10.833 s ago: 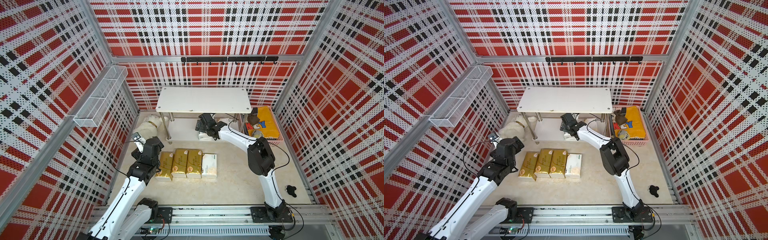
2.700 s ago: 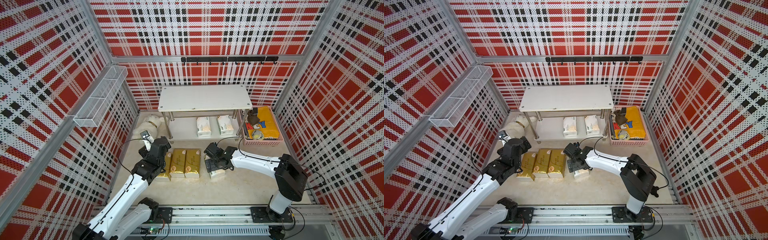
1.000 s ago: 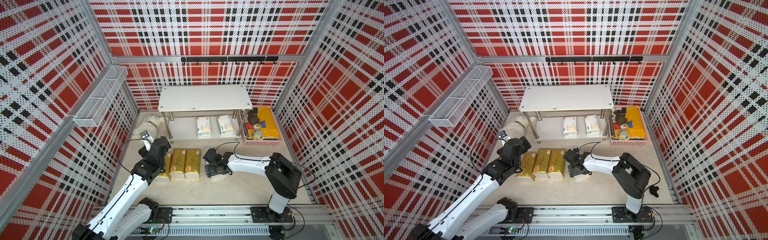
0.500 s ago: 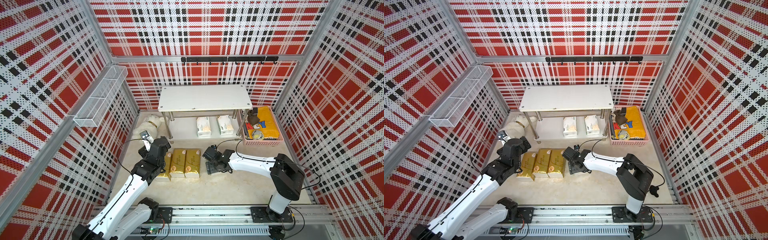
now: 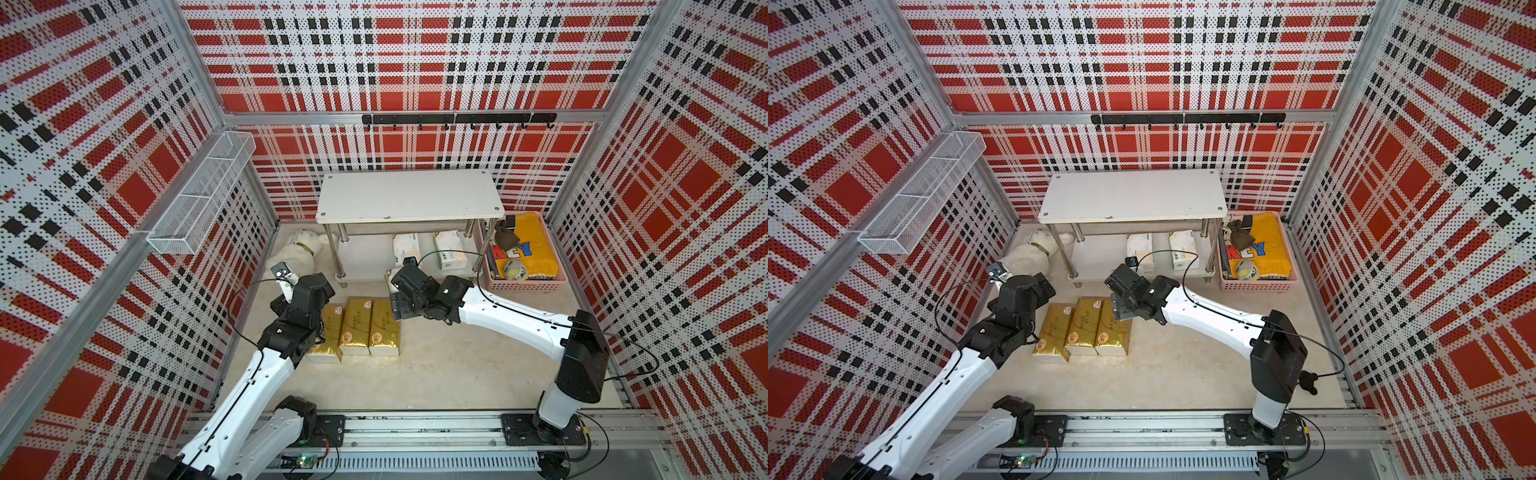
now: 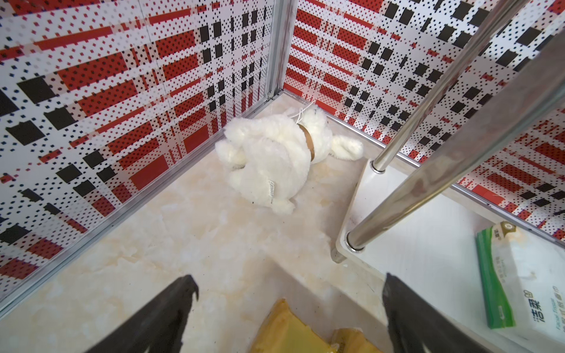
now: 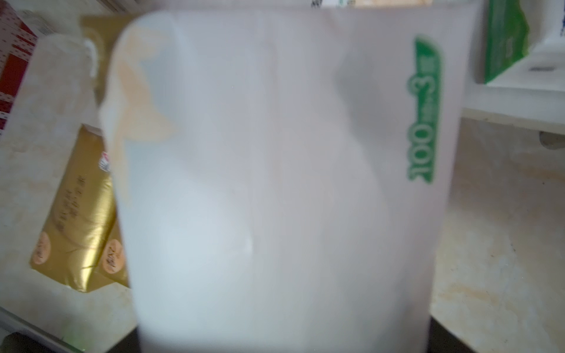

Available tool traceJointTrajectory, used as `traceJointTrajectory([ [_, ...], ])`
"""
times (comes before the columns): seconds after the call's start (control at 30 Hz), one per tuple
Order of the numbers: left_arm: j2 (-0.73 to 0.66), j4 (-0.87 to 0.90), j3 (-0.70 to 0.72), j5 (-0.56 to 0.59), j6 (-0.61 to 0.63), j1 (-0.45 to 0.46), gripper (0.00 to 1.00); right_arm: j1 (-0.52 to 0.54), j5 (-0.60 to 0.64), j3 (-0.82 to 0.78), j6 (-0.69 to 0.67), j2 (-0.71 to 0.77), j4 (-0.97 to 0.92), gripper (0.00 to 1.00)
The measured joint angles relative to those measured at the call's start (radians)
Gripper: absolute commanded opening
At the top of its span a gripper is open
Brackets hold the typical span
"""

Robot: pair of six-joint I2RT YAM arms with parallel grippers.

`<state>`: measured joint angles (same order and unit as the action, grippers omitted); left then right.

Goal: Place the tissue boxes on the shelf by color
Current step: Place a box of tissues on the shelf.

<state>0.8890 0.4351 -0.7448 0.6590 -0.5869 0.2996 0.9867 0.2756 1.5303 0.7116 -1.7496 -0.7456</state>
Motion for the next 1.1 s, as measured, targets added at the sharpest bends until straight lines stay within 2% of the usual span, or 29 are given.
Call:
traceJointTrajectory([
  [0.37, -0.023, 0.000, 0.001, -0.032, 0.000, -0.023, 1.00, 0.018, -0.011, 0.342, -0.019, -0.317, 0.060, 0.85],
  [0.53, -0.033, 0.003, 0.005, -0.039, 0.000, -0.026, 1.00, 0.019, 0.011, 0.458, -0.016, -0.406, 0.081, 0.85],
  [0.7, -0.045, 0.007, 0.005, -0.043, 0.001, -0.032, 1.00, 0.018, 0.038, 0.640, -0.019, -0.520, 0.082, 0.86],
  [1.1, -0.064, 0.011, 0.014, -0.051, 0.000, -0.036, 1.00, -0.008, 0.150, 0.655, -0.011, -0.592, 0.127, 0.85],
])
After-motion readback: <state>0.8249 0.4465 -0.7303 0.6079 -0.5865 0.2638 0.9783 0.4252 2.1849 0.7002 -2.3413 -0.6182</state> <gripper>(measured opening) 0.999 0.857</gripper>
